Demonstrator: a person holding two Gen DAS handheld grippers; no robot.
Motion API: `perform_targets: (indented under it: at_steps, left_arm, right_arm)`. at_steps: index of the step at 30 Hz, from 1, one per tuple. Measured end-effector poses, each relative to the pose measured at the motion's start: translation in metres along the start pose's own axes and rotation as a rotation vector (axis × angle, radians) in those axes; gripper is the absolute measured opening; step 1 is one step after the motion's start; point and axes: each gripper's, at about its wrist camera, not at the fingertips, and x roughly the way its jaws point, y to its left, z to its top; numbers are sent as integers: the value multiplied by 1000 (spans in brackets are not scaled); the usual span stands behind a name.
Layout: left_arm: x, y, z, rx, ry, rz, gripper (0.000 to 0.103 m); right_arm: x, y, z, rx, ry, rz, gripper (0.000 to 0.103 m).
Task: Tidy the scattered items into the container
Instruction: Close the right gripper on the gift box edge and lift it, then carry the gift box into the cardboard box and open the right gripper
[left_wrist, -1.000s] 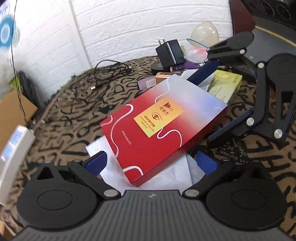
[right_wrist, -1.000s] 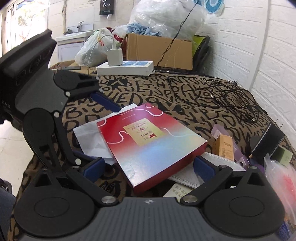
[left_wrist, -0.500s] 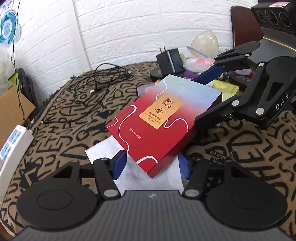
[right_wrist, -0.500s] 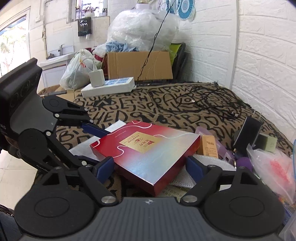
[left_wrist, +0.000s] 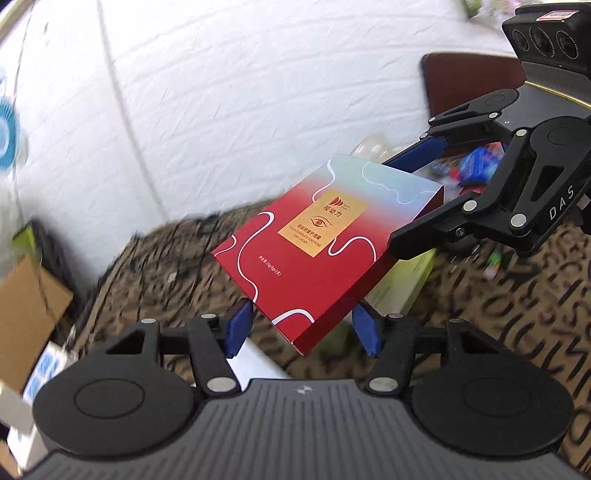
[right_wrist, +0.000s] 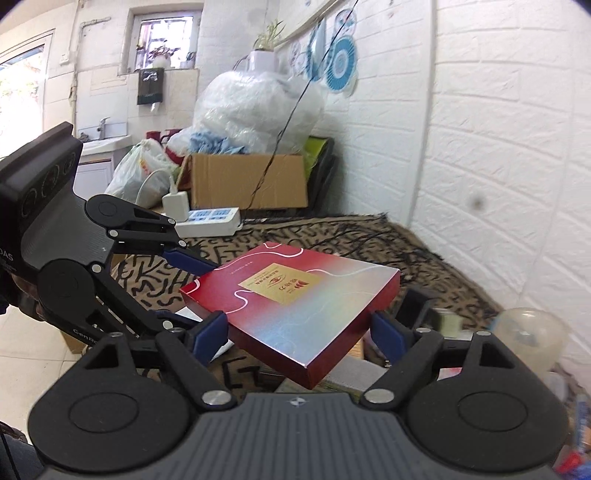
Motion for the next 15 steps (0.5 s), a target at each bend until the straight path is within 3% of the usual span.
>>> perform_targets:
  at_steps: [8,15]
  left_arm:
    - [3,-60,55,96,-138,-114,59]
    - [33,-141,109,198,-222,-250,59]
  right_arm:
    - [-87,-28,-18,46,-46,-214,85]
    - [-174,-64,-56,112,-52,-443,85]
